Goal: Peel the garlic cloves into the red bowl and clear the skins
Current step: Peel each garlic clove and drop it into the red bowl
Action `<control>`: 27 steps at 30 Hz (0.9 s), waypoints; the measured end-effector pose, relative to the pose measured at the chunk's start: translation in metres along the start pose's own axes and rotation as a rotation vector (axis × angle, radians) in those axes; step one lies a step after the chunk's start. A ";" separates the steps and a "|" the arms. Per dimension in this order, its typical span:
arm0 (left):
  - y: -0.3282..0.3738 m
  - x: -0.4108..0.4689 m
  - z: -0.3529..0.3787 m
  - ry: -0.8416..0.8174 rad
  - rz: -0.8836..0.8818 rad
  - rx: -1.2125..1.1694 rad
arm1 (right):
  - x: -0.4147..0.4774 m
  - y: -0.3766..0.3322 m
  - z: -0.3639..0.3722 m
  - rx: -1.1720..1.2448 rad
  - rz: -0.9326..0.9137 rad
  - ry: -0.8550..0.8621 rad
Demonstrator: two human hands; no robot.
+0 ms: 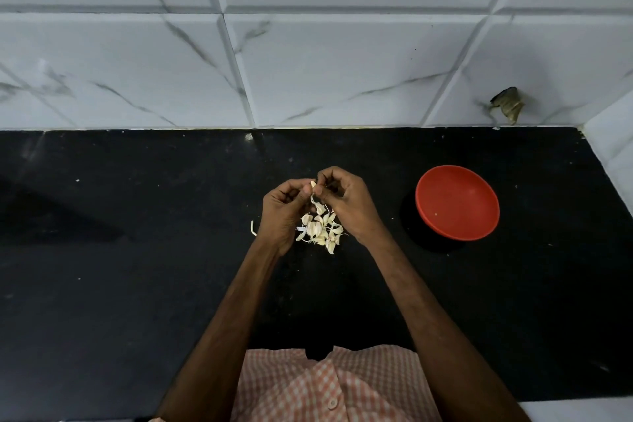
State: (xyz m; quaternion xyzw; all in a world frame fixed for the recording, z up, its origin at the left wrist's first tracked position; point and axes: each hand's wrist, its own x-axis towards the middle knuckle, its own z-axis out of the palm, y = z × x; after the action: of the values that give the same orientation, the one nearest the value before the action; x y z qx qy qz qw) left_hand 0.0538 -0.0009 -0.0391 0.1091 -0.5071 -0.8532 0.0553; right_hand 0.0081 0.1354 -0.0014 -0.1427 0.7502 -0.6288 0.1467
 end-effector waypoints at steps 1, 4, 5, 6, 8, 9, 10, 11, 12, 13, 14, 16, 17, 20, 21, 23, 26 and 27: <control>-0.001 0.000 0.000 0.003 0.000 0.005 | 0.000 0.000 0.000 -0.001 0.005 0.001; -0.002 0.001 0.002 0.002 0.003 0.013 | 0.001 0.000 0.001 -0.020 0.015 0.013; -0.003 0.001 0.002 0.000 0.005 0.017 | 0.002 0.001 0.001 -0.031 0.016 0.018; -0.003 0.001 0.002 -0.001 0.006 0.021 | 0.002 0.001 0.001 -0.045 0.018 0.023; -0.004 0.002 0.002 0.003 0.010 0.030 | 0.002 0.003 0.002 -0.081 0.025 0.036; -0.005 0.002 0.002 0.008 0.011 0.033 | 0.002 0.003 0.002 -0.101 0.025 0.043; -0.007 0.002 0.001 0.015 0.010 0.034 | 0.002 0.004 0.003 -0.123 0.020 0.047; -0.007 0.002 0.001 0.021 0.006 0.032 | 0.002 0.005 0.003 -0.146 0.014 0.051; -0.008 0.002 0.001 0.024 0.000 0.030 | 0.002 0.006 0.004 -0.169 0.008 0.057; -0.009 0.001 0.001 0.026 -0.003 0.031 | 0.001 0.006 0.004 -0.193 -0.002 0.069; -0.009 0.002 0.001 0.026 -0.001 0.034 | 0.001 0.006 0.004 -0.216 -0.015 0.086; -0.009 0.002 0.001 0.037 0.015 0.048 | 0.001 0.006 0.005 -0.242 -0.041 0.124; -0.009 0.002 0.001 0.051 0.026 0.061 | 0.000 0.006 0.004 -0.248 -0.055 0.136; -0.010 0.004 0.000 0.106 0.063 0.132 | 0.000 0.006 0.002 -0.323 -0.122 0.146; -0.011 0.004 -0.001 0.121 0.075 0.166 | 0.000 0.006 0.002 -0.357 -0.134 0.152; -0.012 0.004 -0.002 0.134 0.106 0.257 | 0.000 0.007 0.002 -0.433 -0.158 0.172; -0.013 0.005 -0.003 0.138 0.175 0.420 | 0.000 0.007 0.002 -0.490 -0.186 0.187; -0.012 0.005 -0.003 0.136 0.183 0.436 | 0.001 0.006 0.000 -0.481 -0.191 0.177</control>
State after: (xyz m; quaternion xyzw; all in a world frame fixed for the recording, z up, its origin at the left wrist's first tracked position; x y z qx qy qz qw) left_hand 0.0500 0.0008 -0.0515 0.1294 -0.6822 -0.7055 0.1415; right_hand 0.0075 0.1361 -0.0078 -0.1878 0.8710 -0.4537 -0.0175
